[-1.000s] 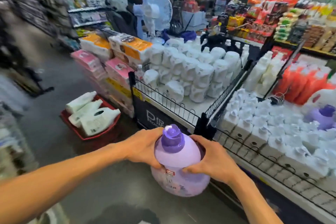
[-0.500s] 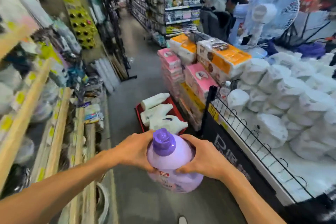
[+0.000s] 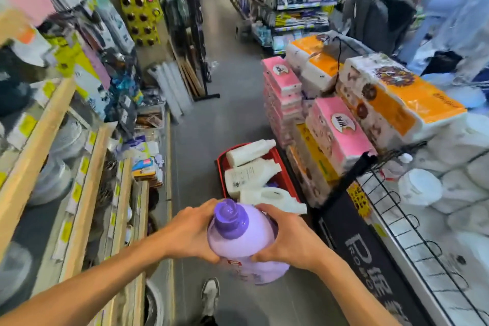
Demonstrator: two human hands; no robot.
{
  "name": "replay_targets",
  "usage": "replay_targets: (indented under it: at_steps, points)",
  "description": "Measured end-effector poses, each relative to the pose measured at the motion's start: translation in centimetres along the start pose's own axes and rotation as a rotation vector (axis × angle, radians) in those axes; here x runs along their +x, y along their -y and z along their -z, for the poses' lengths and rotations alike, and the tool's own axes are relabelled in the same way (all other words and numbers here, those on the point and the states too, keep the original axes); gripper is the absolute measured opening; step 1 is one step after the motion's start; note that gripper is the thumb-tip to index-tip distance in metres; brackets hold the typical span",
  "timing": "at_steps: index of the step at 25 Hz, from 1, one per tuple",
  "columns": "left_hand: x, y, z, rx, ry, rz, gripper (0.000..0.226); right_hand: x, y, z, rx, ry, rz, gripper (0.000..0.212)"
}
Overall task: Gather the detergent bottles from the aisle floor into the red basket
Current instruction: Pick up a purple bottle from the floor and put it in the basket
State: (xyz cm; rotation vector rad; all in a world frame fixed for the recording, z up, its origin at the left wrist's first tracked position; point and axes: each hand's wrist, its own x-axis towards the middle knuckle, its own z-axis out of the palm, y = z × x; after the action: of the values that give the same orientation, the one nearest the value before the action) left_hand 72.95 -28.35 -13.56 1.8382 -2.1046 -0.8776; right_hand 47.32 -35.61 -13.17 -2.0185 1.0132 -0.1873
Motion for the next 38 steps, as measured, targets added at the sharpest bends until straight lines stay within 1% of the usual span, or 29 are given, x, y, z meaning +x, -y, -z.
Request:
replay_targets:
  at_steps: [3, 6, 10, 12, 14, 16, 17, 18, 20, 22, 26, 28, 32, 34, 36, 38]
  points:
    - [4.8, 5.3, 3.4, 0.016, 0.094, -0.036, 0.099, 6.1, 0.7, -1.0, 0.021, 0.001, -0.096, 0.096]
    - [10.0, 8.9, 6.7, 0.077, 0.165, -0.113, 0.101, 10.8, 0.7, -1.5, 0.087, -0.058, -0.171, 0.094]
    - [16.0, 11.5, 9.5, 0.161, 0.241, -0.191, 0.098, 15.2, -0.1, -0.9, 0.130, -0.134, -0.244, 0.081]
    - [19.7, 12.1, 10.5, 0.199, 0.263, -0.222, 0.100, 17.2, -1.0, -0.1, 0.179, -0.171, -0.286, 0.081]
    - [22.8, 12.2, 10.9, 0.258, 0.280, -0.236, 0.097, 19.0, -2.4, 0.3, 0.252, -0.192, -0.315, 0.082]
    - [25.1, 12.3, 10.9, 0.294, 0.308, -0.228, 0.095, 20.8, -3.7, 0.9, 0.301, -0.184, -0.328, 0.093]
    - [26.4, 12.6, 10.7, 0.295, 0.348, -0.229, 0.095, 21.6, -4.3, 1.1, 0.316, -0.194, -0.329, 0.098]
    - [27.7, 13.1, 10.3, 0.298, 0.378, -0.222, 0.094, 22.3, -5.1, 1.1, 0.325, -0.204, -0.328, 0.097]
    - [30.6, 13.7, 9.8, 0.332, 0.395, -0.205, 0.093, 23.6, -6.7, 1.3, 0.356, -0.217, -0.345, 0.088]
    - [32.7, 13.5, 8.8, 0.338, 0.463, -0.231, 0.095, 24.1, -8.3, 1.4, 0.383, -0.243, -0.375, 0.083]
    - [37.7, 14.1, 7.3, 0.321, 0.604, -0.249, 0.094, 26.0, -10.9, 1.5, 0.411, -0.243, -0.470, 0.084]
    - [42.4, 14.8, 7.0, 0.366, 0.676, -0.336, 0.097, 28.0, -12.3, 0.4, 0.470, -0.309, -0.524, 0.084]
    - [51.4, 16.2, 5.1, 0.503, 0.885, -0.631, 0.090, 32.6, -14.3, -4.6, 0.687, -0.548, -0.696, 0.088]
    - [55.8, 17.3, 3.3, 0.591, 0.984, -0.792, 0.091, 35.6, -14.8, -6.6, 0.812, -0.657, -0.788, 0.086]
    - [60.7, 17.7, 0.8, 0.700, 1.048, -0.951, 0.092, 39.2, -16.0, -7.7, 0.939, -0.823, -0.840, 0.086]
    - [65.1, 16.9, -2.8, 0.769, 1.115, -1.074, 0.092, 42.3, -18.4, -9.3, 1.031, -1.010, -0.915, 0.094]
